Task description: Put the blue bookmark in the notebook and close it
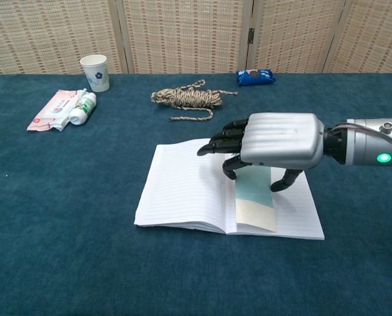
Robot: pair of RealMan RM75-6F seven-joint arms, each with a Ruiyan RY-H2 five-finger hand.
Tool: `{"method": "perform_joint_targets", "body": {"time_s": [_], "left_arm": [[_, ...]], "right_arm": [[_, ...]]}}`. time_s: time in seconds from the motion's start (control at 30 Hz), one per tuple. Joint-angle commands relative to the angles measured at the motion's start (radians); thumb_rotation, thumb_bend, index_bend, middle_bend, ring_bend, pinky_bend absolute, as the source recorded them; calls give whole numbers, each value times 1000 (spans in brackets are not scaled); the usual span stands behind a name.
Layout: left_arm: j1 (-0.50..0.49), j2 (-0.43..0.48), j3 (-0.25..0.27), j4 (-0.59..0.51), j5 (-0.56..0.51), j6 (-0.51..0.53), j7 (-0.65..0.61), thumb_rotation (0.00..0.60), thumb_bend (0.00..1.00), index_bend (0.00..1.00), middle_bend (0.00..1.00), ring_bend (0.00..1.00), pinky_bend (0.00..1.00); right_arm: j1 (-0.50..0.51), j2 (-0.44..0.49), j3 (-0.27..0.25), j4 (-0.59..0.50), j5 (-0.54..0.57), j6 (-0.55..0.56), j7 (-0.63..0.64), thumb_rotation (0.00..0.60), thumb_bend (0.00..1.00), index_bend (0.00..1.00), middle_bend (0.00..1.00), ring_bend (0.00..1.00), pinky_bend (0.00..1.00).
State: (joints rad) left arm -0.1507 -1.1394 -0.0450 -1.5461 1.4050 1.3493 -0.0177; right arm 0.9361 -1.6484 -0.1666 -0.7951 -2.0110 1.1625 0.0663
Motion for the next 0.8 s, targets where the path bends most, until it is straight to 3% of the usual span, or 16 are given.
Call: {"method": "perform_joint_targets", "body": {"time_s": [0.03,0.5,0.67,0.8], "left_arm": [[-2,-2,-1,3,-3,-5,1,600,188,178,69,0,0],[-6,-6,-4,10,-14,-15,4,600,188,179,71,0,0],[-5,-8,-6,12,-12,-10,2,600,188,180,71,0,0],[-5,-10,-5,13,-10,-9,4,600,189,180,70,0,0]], "right_arm": [[3,-11,-10,20,0,9,13,600,167,458,97,120,177],[-2,-44,-29,84,13,55,43,600,166,397,67,118,185],[-2,-41,-38,84,16,57,46,600,163,275,54,114,185],[-2,-38,-41,78,22,63,50,600,161,257,52,115,185]]}}
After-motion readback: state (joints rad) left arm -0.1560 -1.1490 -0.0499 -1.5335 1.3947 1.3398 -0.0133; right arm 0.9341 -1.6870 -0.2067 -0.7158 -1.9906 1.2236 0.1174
